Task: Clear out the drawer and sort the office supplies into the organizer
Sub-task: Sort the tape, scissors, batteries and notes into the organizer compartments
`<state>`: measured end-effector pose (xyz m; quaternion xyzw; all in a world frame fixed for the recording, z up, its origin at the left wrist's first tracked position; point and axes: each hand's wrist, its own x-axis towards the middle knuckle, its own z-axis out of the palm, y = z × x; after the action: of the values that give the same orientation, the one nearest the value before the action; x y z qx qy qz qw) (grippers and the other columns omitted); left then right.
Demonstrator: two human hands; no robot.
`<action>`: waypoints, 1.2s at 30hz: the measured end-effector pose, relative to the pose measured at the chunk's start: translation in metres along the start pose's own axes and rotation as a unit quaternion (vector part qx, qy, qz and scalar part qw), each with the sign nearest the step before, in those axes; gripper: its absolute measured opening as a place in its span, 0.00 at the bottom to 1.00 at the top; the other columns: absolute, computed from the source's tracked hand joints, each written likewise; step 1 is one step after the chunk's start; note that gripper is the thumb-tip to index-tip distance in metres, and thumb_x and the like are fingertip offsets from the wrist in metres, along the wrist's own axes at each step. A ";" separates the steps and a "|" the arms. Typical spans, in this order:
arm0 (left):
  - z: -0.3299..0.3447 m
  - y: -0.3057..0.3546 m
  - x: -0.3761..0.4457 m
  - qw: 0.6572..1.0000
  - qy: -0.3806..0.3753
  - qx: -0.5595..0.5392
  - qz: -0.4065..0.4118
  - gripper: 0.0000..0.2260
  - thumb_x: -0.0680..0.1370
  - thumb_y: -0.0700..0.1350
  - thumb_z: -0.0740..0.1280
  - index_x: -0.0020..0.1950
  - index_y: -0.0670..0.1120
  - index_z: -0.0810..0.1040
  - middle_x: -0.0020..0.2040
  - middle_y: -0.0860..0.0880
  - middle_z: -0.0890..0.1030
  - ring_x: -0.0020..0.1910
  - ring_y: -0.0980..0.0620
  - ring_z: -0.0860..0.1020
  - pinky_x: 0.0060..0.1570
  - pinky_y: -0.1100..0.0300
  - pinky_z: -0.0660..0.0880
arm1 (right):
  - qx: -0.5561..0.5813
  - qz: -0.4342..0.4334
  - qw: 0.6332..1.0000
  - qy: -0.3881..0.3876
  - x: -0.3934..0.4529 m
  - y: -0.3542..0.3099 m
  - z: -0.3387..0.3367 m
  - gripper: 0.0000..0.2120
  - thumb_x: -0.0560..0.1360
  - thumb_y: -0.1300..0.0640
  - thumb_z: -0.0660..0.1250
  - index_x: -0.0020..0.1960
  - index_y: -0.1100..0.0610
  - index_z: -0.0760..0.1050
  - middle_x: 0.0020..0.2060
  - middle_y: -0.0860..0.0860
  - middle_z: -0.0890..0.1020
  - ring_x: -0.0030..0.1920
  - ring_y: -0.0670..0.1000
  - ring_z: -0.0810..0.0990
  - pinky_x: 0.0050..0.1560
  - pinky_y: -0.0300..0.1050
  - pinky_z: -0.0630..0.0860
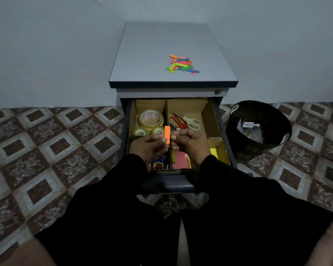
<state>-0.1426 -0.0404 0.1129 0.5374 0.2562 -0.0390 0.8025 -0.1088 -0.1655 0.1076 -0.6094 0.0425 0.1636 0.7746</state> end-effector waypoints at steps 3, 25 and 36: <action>0.002 0.000 -0.003 1.000 -0.010 0.003 -0.001 0.13 0.75 0.33 0.66 0.59 0.33 0.75 0.40 0.43 0.80 0.31 0.55 0.81 0.35 0.67 0.79 | -0.006 -0.023 1.000 0.008 -0.004 -0.001 0.000 0.07 0.72 0.72 0.66 0.38 0.62 0.74 0.24 0.49 0.78 0.26 0.43 0.77 0.30 0.34 0.76; 0.006 -0.007 0.003 0.996 -0.002 0.071 0.044 0.10 0.76 0.37 0.67 0.57 0.36 0.78 0.40 0.46 0.80 0.37 0.55 0.78 0.35 0.69 0.78 | -0.083 -0.026 0.995 0.041 0.002 -0.006 -0.007 0.09 0.71 0.72 0.66 0.37 0.61 0.74 0.25 0.50 0.78 0.24 0.46 0.74 0.27 0.36 0.74; -0.040 -0.024 0.022 0.615 -0.020 0.755 0.227 0.33 0.76 0.65 0.57 0.77 0.56 0.49 0.78 0.46 0.43 0.76 0.43 0.38 0.72 0.43 0.39 | -0.226 0.114 0.959 0.130 0.030 0.033 -0.030 0.13 0.69 0.72 0.70 0.32 0.59 0.71 0.31 0.56 0.76 0.31 0.54 0.75 0.37 0.51 0.79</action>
<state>-0.1465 -0.0104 0.0714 0.9937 -0.0097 -0.0453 0.1021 -0.0867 -0.1811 0.0616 -0.7755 0.1745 0.1755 0.5808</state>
